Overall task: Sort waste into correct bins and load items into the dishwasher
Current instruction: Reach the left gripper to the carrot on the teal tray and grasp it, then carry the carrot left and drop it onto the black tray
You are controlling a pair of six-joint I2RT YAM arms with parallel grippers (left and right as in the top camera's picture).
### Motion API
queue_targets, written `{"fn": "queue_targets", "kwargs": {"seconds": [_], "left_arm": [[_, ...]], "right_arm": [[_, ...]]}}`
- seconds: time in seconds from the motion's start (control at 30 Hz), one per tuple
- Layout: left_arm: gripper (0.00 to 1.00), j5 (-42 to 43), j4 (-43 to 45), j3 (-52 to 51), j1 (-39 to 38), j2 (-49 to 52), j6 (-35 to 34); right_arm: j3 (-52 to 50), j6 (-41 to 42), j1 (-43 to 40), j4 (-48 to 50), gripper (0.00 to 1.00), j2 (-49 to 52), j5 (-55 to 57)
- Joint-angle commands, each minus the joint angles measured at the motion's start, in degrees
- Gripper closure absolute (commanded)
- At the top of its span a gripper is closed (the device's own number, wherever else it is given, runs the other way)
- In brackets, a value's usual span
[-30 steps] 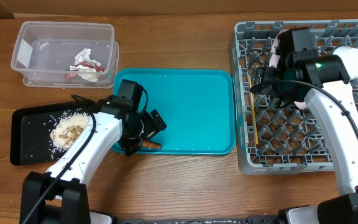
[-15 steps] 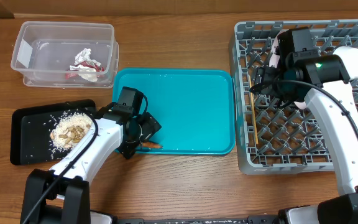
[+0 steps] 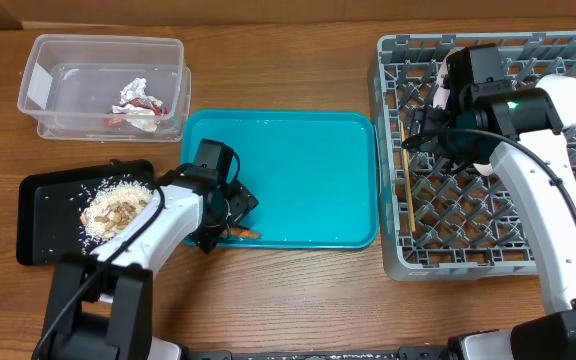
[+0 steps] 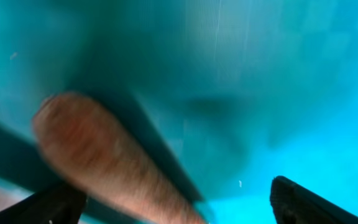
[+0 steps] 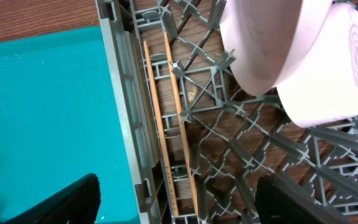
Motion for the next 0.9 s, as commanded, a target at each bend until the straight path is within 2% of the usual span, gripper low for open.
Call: {"fn": "queue_targets", "kwargs": {"seconds": [0.0,0.03,0.1,0.23,0.3,0.43,0.57,0.63,0.87], "left_arm": [[0.10,-1.2,-0.1,-0.5,-0.4,1.9,-0.5],[0.14,-1.2,-0.2,-0.5,-0.4,1.9,-0.5],[0.32,-1.0,-0.2,-0.5,-0.4,1.9,0.6],[0.61,-1.0,-0.2,-0.5,-0.3,1.9,2.4],[0.71,-1.0,-0.2,-0.5,-0.3,1.9,3.2],[0.79,-1.3,0.1,-0.4,-0.1,1.9,4.6],[0.78,-1.2,-0.5,0.9,1.9,1.4,5.4],[0.86,-1.0,-2.0,2.8,3.7,0.4,7.6],[0.88,-2.6,-8.0,12.5,12.3,-5.7,14.7]], "right_arm": [[0.8,-0.2,-0.2,0.0,0.18,-0.8,-0.1],[0.8,-0.1,-0.2,0.0,0.18,-0.8,-0.1],[0.8,-0.2,-0.2,0.0,0.18,-0.8,-0.1],[0.8,-0.1,-0.2,0.0,0.18,-0.8,-0.1],[0.8,-0.1,-0.2,0.0,0.18,-0.8,-0.1],[0.8,-0.2,-0.2,0.0,0.18,-0.8,-0.1],[0.8,-0.2,-0.2,0.0,0.18,-0.8,-0.1],[0.8,-0.2,-0.2,0.0,0.18,-0.8,-0.1],[0.8,-0.2,-0.2,0.0,0.18,-0.8,-0.1]]}}
